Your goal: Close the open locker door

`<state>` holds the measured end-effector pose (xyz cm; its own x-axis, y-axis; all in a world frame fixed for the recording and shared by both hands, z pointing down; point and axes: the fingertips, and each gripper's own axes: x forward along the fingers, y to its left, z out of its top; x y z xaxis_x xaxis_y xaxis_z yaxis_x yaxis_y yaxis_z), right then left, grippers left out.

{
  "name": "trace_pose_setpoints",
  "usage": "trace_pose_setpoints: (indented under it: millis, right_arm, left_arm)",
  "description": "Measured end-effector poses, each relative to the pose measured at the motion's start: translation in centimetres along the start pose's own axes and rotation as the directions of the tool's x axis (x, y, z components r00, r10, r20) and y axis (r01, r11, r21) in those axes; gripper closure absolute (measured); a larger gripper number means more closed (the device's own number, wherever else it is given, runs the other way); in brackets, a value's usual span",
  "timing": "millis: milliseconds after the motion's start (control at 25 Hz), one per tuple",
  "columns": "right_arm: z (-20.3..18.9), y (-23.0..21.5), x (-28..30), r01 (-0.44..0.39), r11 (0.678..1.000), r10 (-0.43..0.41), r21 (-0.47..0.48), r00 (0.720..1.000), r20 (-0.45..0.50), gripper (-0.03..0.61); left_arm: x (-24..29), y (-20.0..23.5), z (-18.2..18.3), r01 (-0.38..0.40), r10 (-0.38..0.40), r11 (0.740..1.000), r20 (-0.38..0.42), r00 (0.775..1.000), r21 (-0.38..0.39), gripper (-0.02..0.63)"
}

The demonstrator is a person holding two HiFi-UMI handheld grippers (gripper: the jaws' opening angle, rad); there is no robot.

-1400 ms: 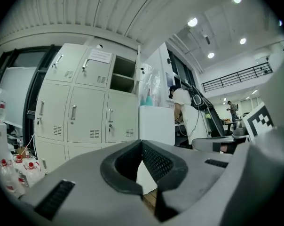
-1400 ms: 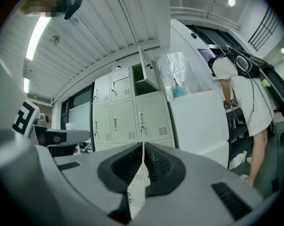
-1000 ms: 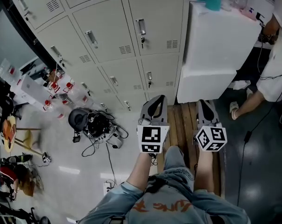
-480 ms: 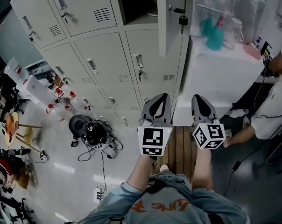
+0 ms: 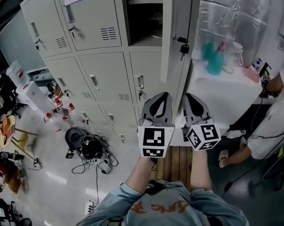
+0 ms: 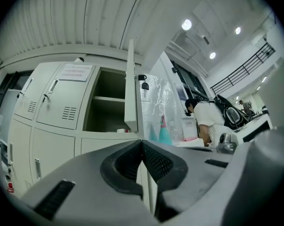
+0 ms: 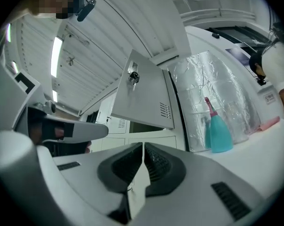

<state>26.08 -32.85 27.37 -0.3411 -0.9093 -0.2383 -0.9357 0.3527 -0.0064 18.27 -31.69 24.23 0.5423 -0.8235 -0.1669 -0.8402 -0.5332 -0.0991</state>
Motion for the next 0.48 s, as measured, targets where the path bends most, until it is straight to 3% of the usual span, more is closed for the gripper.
trace_pose_setpoints:
  millis: [280, 480]
  right_arm:
    - [4.1, -0.1, 3.3, -0.014, 0.999, 0.018, -0.047, 0.995, 0.096, 0.546]
    - [6.8, -0.2, 4.8, -0.013, 0.995, 0.027, -0.098, 0.990, 0.142, 0.546]
  left_arm:
    - [1.0, -0.9, 4.2, 0.048, -0.049, 0.999, 0.093, 0.994, 0.014, 0.592]
    - [1.8, -0.6, 5.8, 0.034, -0.040, 0.998, 0.121, 0.992, 0.050, 0.592]
